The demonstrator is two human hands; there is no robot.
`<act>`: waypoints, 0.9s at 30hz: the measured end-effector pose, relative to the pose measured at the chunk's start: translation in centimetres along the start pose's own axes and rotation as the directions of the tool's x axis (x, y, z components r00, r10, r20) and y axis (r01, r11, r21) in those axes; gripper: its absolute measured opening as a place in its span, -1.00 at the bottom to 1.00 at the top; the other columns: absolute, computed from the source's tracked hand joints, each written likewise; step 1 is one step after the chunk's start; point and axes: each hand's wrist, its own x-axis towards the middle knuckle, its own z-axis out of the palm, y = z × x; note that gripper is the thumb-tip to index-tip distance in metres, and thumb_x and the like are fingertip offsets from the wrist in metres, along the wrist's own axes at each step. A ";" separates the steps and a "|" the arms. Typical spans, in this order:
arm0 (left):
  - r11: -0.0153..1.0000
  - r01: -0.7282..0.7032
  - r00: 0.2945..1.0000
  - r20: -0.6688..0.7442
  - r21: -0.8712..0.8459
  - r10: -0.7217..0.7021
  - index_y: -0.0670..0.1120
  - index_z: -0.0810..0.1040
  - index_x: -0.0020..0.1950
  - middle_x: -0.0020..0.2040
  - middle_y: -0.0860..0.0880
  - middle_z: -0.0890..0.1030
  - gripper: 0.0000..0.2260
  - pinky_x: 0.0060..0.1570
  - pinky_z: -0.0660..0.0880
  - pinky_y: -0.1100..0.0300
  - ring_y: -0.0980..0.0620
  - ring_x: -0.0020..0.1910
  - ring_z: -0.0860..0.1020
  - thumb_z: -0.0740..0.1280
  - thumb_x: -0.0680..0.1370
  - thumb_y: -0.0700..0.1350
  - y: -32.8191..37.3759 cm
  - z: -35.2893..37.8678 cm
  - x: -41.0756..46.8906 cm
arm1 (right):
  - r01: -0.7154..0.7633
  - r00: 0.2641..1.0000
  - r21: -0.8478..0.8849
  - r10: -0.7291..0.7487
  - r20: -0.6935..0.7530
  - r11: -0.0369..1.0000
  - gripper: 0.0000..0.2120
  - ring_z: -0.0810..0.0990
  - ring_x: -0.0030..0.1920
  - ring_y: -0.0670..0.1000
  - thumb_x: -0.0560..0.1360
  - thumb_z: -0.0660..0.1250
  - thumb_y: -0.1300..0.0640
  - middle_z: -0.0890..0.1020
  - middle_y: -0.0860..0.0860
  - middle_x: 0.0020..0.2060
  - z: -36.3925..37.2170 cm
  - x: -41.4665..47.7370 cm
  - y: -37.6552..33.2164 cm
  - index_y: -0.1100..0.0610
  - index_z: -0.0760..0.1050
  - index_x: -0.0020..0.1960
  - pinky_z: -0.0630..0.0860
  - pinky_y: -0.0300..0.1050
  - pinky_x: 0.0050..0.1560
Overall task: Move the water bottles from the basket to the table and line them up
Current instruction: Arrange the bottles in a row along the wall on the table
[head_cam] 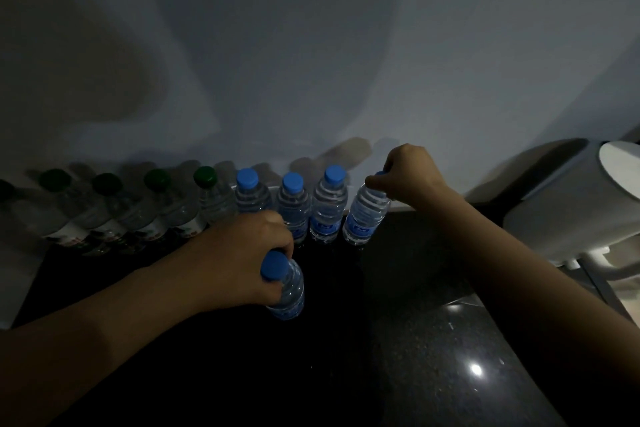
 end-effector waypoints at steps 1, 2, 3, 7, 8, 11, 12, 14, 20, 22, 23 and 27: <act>1.000 0.005 1.000 0.004 -0.002 -0.005 0.12 0.53 -0.15 -0.12 0.18 0.45 -0.81 -0.13 0.51 0.13 0.22 -0.17 0.49 0.41 0.27 0.00 -0.1 0.0 0.0 | -0.002 1.000 0.003 0.002 0.000 1.000 -0.69 0.67 -0.18 0.13 0.39 0.49 0.04 0.67 0.20 -0.21 0.1 0.1 0.0 0.30 0.57 -0.11 0.64 0.11 -0.10; 1.000 0.006 1.000 0.007 -0.002 -0.006 0.12 0.52 -0.16 -0.12 0.18 0.45 -0.82 -0.13 0.51 0.13 0.22 -0.17 0.48 0.42 0.27 0.00 -0.1 0.0 -0.1 | -0.003 1.000 0.004 0.003 0.002 1.000 -0.69 0.67 -0.19 0.11 0.38 0.49 0.04 0.66 0.19 -0.21 0.2 0.3 -0.1 0.29 0.57 -0.11 0.64 0.09 -0.10; 1.000 0.004 1.000 0.009 0.001 -0.004 0.13 0.52 -0.16 -0.12 0.18 0.45 -0.82 -0.13 0.51 0.14 0.22 -0.16 0.48 0.42 0.28 -0.01 -0.1 0.0 0.0 | -0.003 1.000 0.005 0.003 0.004 1.000 -0.70 0.66 -0.19 0.10 0.38 0.49 0.04 0.66 0.18 -0.22 0.3 0.4 -0.1 0.28 0.57 -0.12 0.64 0.07 -0.10; 1.000 0.014 1.000 0.001 0.013 -0.014 0.13 0.52 -0.16 -0.13 0.20 0.44 -0.82 -0.17 0.49 0.21 0.23 -0.18 0.48 0.41 0.28 0.01 -0.3 0.1 0.0 | -0.001 1.000 0.015 0.001 0.007 1.000 -0.71 0.65 -0.20 0.08 0.39 0.49 0.03 0.65 0.15 -0.23 0.5 0.7 -0.4 0.26 0.56 -0.12 0.64 0.04 -0.09; 1.000 0.017 1.000 0.003 0.012 -0.017 0.14 0.52 -0.16 -0.13 0.20 0.44 -0.83 -0.19 0.47 0.26 0.24 -0.18 0.48 0.41 0.28 0.01 -0.4 0.1 0.0 | 0.001 1.000 0.017 -0.001 0.011 1.000 -0.71 0.66 -0.20 0.08 0.39 0.49 0.03 0.65 0.16 -0.23 0.6 0.8 -0.4 0.27 0.56 -0.11 0.64 0.06 -0.09; 1.000 0.022 1.000 -0.004 0.018 -0.022 0.13 0.52 -0.17 -0.14 0.21 0.44 -0.83 -0.22 0.42 0.34 0.25 -0.17 0.47 0.40 0.28 0.03 -0.6 0.1 -0.1 | 0.009 1.000 0.025 -0.010 0.021 1.000 -0.68 0.67 -0.17 0.13 0.39 0.48 0.05 0.66 0.21 -0.20 0.6 0.9 -0.5 0.31 0.57 -0.08 0.63 0.12 -0.09; 1.000 0.025 1.000 -0.008 0.016 -0.025 0.12 0.53 -0.16 -0.14 0.21 0.44 -0.83 -0.22 0.44 0.32 0.25 -0.17 0.47 0.40 0.27 0.03 -0.6 0.1 -0.1 | 0.010 1.000 0.026 -0.011 0.024 1.000 -0.67 0.67 -0.16 0.15 0.39 0.49 0.05 0.66 0.22 -0.19 0.5 0.9 -0.5 0.32 0.57 -0.08 0.63 0.14 -0.09; 1.000 0.026 1.000 -0.011 0.012 -0.026 0.11 0.54 -0.15 -0.14 0.20 0.45 -0.83 -0.19 0.47 0.27 0.24 -0.17 0.48 0.40 0.28 0.02 -0.6 0.1 -0.2 | 0.011 1.000 0.028 -0.011 0.025 1.000 -0.68 0.67 -0.16 0.15 0.39 0.49 0.06 0.66 0.21 -0.19 0.6 0.9 -0.4 0.31 0.57 -0.08 0.63 0.13 -0.09; 1.000 0.022 1.000 0.001 -0.007 -0.022 0.15 0.51 -0.18 -0.14 0.20 0.44 -0.84 -0.21 0.43 0.32 0.24 -0.16 0.48 0.41 0.29 -0.02 -0.2 -0.1 -0.2 | 0.026 1.000 -0.003 -0.026 -0.014 1.000 -0.72 0.66 -0.18 0.12 0.38 0.49 0.07 0.66 0.19 -0.21 0.6 0.7 -0.4 0.29 0.57 -0.12 0.63 0.09 -0.08; 1.000 0.024 1.000 0.001 -0.009 -0.024 0.15 0.51 -0.17 -0.13 0.21 0.44 -0.83 -0.22 0.39 0.36 0.24 -0.16 0.47 0.42 0.30 -0.03 -0.2 0.0 -0.1 | 0.032 0.999 -0.013 -0.033 -0.013 0.999 -0.73 0.65 -0.18 0.11 0.38 0.49 0.07 0.65 0.18 -0.21 0.7 0.7 -0.4 0.28 0.57 -0.12 0.63 0.07 -0.08; 1.000 0.027 1.000 0.003 -0.006 -0.027 0.14 0.52 -0.16 -0.13 0.21 0.43 -0.83 -0.23 0.36 0.39 0.25 -0.16 0.47 0.42 0.30 -0.03 -0.2 0.0 -0.1 | 0.032 0.999 -0.015 -0.033 -0.011 0.999 -0.73 0.64 -0.18 0.10 0.38 0.49 0.07 0.65 0.17 -0.21 0.7 0.7 -0.4 0.27 0.56 -0.12 0.63 0.06 -0.07; 1.000 0.016 1.000 -0.008 0.006 -0.016 0.14 0.53 -0.15 -0.13 0.20 0.44 -0.82 -0.21 0.42 0.34 0.23 -0.17 0.48 0.43 0.29 -0.02 -0.3 0.3 -0.1 | 0.034 0.999 -0.015 -0.034 -0.027 0.999 -0.74 0.64 -0.18 0.09 0.38 0.50 0.07 0.65 0.15 -0.22 1.0 0.8 -0.3 0.26 0.56 -0.12 0.63 0.03 -0.08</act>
